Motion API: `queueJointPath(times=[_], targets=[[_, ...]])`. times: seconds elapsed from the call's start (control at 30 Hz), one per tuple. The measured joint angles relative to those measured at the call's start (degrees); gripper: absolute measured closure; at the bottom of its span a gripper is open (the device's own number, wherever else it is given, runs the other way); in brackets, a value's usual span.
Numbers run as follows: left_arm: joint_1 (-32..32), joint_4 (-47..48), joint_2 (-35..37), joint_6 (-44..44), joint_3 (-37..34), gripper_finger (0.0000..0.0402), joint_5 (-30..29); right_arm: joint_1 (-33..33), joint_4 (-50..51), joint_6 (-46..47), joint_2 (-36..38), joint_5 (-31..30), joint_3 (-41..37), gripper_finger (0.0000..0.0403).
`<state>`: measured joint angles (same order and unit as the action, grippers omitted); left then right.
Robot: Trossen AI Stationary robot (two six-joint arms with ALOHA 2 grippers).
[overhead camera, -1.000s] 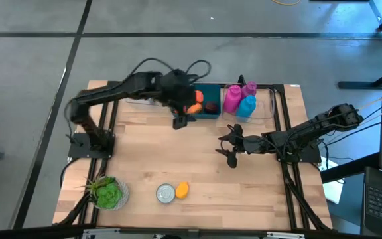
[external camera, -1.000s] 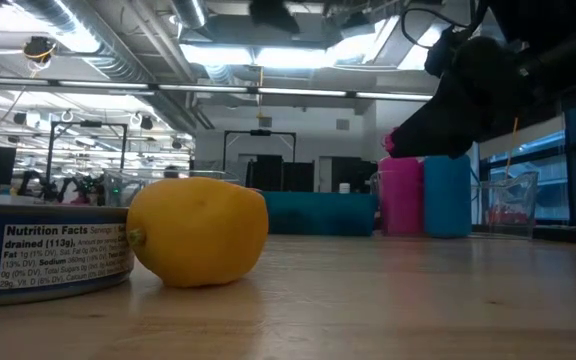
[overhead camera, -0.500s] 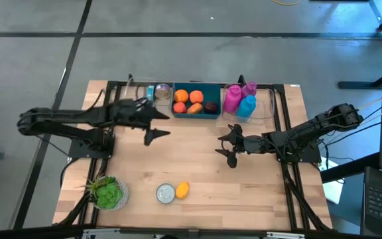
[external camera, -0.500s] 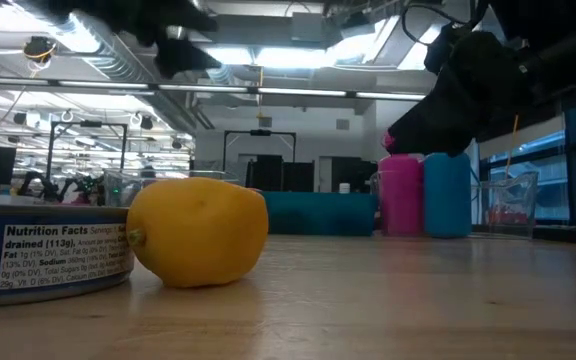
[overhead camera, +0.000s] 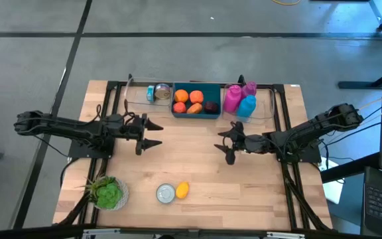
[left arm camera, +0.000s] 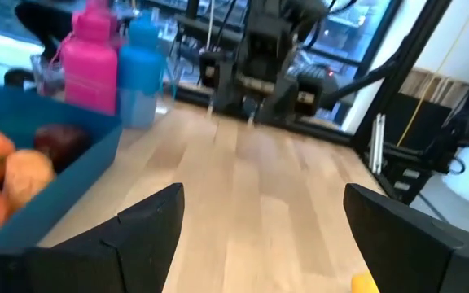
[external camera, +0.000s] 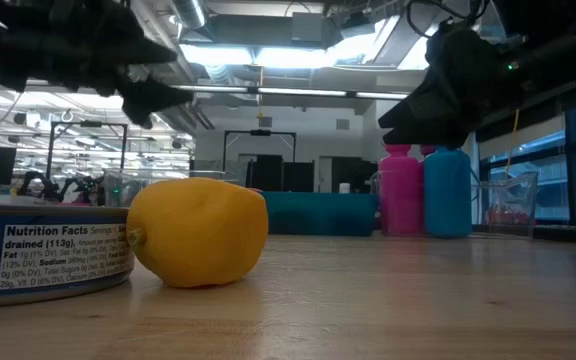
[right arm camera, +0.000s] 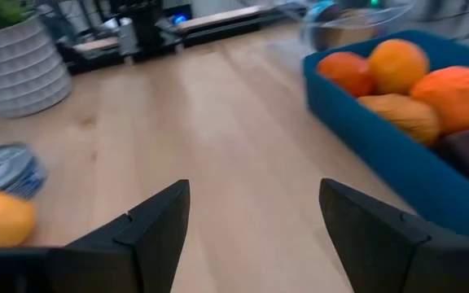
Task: Pick & Place Food Item
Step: Put the lemon into the blue bin
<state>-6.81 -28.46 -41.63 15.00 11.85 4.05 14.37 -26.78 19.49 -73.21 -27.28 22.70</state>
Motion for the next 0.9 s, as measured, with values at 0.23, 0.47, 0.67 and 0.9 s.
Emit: queueJointPath(times=[0.23, 0.47, 0.67, 0.9], targets=[[0.0, -0.1, -0.4, -3.5, -1.8, 0.0075, -0.1, 0.0, -0.2, -0.1, -0.1, -6.6, 0.0, 0.0131], [0.0, -5.2, -0.4, -3.6, -1.8, 0.0075, -3.3, -0.9, -2.5, -0.4, -3.4, -7.4, 0.0, 0.0131], [0.0, -9.3, -0.4, -4.3, -1.8, 0.0075, -3.3, -2.1, -6.9, -0.8, -9.0, 0.1, 0.0, 0.0131], [0.0, -10.8, -0.4, -6.7, -1.8, 0.0075, -5.7, -4.0, -20.8, -9.8, -16.1, 1.7, 0.0, 0.0131]])
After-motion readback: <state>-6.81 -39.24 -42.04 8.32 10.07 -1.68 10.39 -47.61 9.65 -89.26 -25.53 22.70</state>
